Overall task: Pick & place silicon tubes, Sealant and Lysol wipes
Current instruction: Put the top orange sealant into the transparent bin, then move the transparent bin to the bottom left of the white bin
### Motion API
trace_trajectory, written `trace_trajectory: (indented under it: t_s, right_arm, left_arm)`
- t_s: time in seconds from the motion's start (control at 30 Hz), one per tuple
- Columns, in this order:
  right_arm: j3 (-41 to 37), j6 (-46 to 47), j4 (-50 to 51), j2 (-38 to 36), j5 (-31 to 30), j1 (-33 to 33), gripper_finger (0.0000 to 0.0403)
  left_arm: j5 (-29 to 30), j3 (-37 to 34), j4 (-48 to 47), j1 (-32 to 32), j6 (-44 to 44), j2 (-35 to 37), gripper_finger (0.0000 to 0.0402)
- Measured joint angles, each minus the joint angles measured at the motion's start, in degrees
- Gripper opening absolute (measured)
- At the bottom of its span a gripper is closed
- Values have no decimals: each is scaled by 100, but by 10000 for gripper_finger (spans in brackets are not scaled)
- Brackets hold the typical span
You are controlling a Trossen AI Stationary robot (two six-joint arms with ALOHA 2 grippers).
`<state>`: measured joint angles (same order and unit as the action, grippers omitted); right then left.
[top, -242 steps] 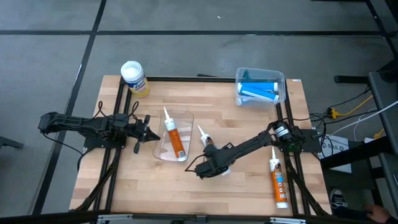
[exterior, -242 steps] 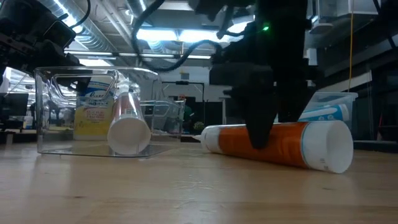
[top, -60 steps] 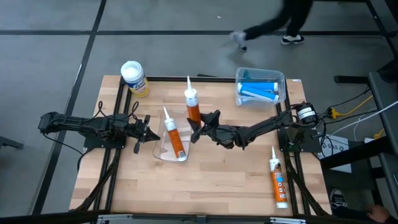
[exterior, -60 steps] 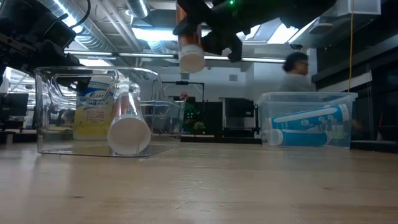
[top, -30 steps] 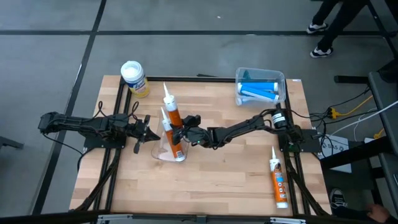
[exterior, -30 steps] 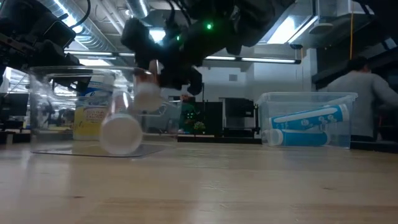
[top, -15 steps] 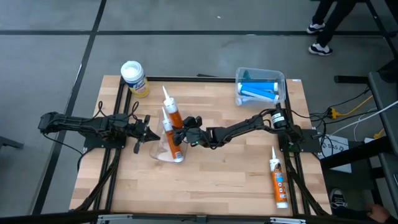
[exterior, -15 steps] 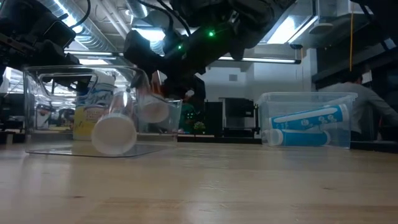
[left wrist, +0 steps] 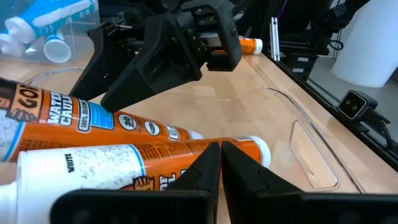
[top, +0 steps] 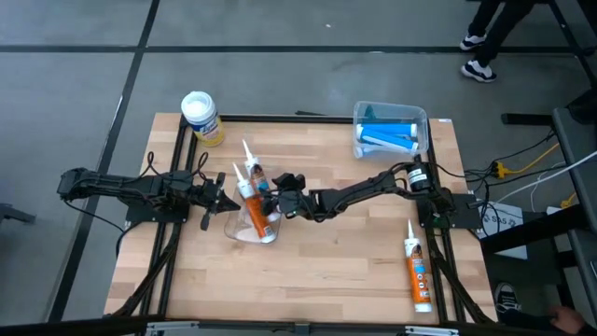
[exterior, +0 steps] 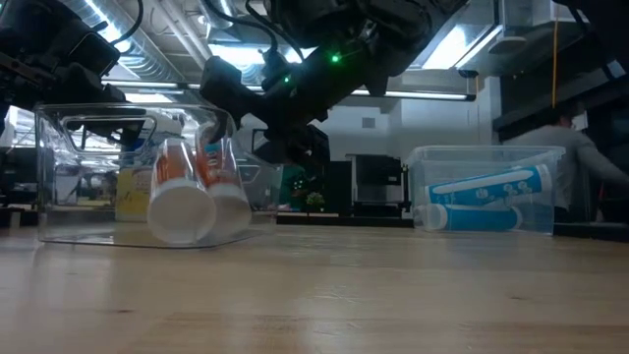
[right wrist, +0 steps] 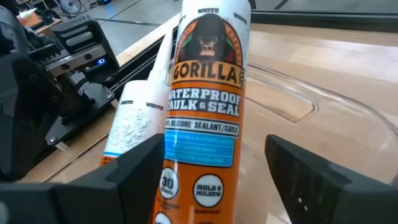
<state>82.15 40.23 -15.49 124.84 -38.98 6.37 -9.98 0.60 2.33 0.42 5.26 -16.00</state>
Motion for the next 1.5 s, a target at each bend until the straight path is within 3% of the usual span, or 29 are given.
trace_trajectory:
  t_s: [0.23, 0.67, 1.17, 1.27, 1.5]
  right_arm:
    - [0, -35, 9, 0, 9, 0, 255]
    - [0, -325, -28, 0, 33, 2, 254]
    - [-2, -612, -259, -27, 872, 0, 254]
    - [-4, -629, -147, -153, 1061, 43, 254]
    - [-4, -511, 1137, -714, 1106, 180, 254]
  left_arm:
    - [0, 0, 2, -1, 0, -1, 10]
    - [0, 0, 0, 0, 0, -1, 9]
    - [1, 0, 1, 0, -1, -1, 10]
    - [0, 1, 1, 0, -1, -1, 13]
    - [0, 0, 1, 0, 0, -1, 8]
